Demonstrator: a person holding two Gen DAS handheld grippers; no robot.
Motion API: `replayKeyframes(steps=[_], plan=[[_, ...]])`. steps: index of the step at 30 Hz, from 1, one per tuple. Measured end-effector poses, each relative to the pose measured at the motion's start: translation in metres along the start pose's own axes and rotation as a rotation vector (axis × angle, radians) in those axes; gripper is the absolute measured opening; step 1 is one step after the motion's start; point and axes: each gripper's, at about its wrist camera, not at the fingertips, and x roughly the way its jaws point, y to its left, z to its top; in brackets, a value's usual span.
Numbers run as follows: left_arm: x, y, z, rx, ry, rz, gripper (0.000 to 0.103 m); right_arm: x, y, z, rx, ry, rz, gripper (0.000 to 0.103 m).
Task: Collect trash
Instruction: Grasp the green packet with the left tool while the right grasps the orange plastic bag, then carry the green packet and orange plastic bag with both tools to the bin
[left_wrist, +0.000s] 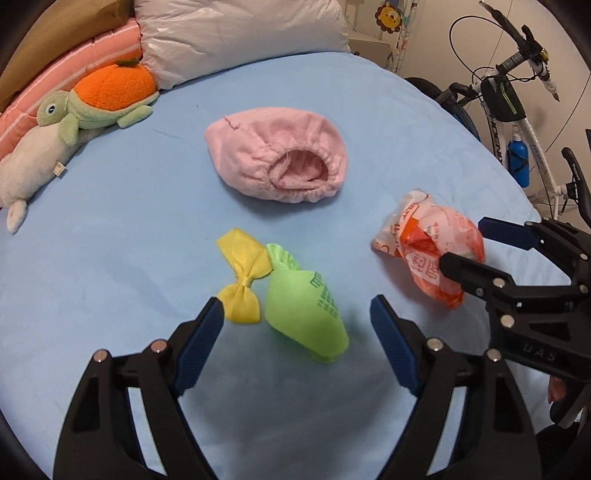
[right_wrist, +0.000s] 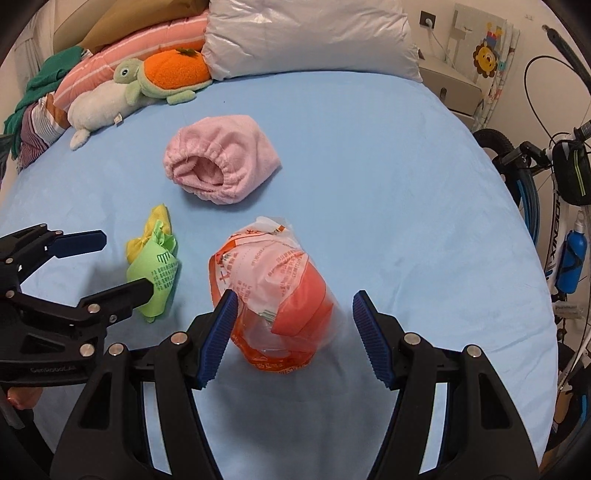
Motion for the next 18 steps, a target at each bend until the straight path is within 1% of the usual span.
replayKeyframes(steps=[1, 2, 3, 4, 5, 9, 11, 15, 18], plan=[[0.007, -0.001, 0.001, 0.003, 0.013, -0.003, 0.069, 0.003, 0.000, -0.001, -0.001, 0.006, 0.007, 0.062], [0.014, -0.002, 0.002, 0.004, 0.027, -0.007, 0.059, 0.006, 0.000, -0.001, -0.004, 0.010, 0.015, 0.062], [0.019, -0.003, 0.002, 0.004, 0.039, -0.016, 0.052, 0.008, 0.000, -0.001, -0.010, 0.016, 0.023, 0.062], [0.024, -0.004, 0.001, 0.001, 0.052, -0.024, 0.038, 0.010, 0.001, -0.001, -0.014, 0.016, 0.026, 0.056], [0.027, -0.003, 0.001, -0.001, 0.055, -0.020, 0.037, 0.010, 0.002, -0.001, -0.023, 0.015, 0.033, 0.052], [0.023, -0.002, -0.001, -0.003, 0.032, -0.031, 0.030, 0.009, 0.007, -0.002, -0.041, 0.012, 0.041, 0.045], [0.019, 0.001, -0.002, -0.011, 0.034, -0.052, 0.029, 0.008, 0.008, -0.002, -0.042, 0.012, 0.042, 0.043], [0.007, 0.002, -0.001, -0.015, 0.021, -0.051, 0.029, -0.002, 0.013, -0.004, -0.039, 0.006, 0.047, 0.042], [-0.010, 0.005, -0.003, -0.015, 0.004, -0.048, 0.029, -0.014, 0.018, -0.004, -0.031, -0.009, 0.048, 0.041]])
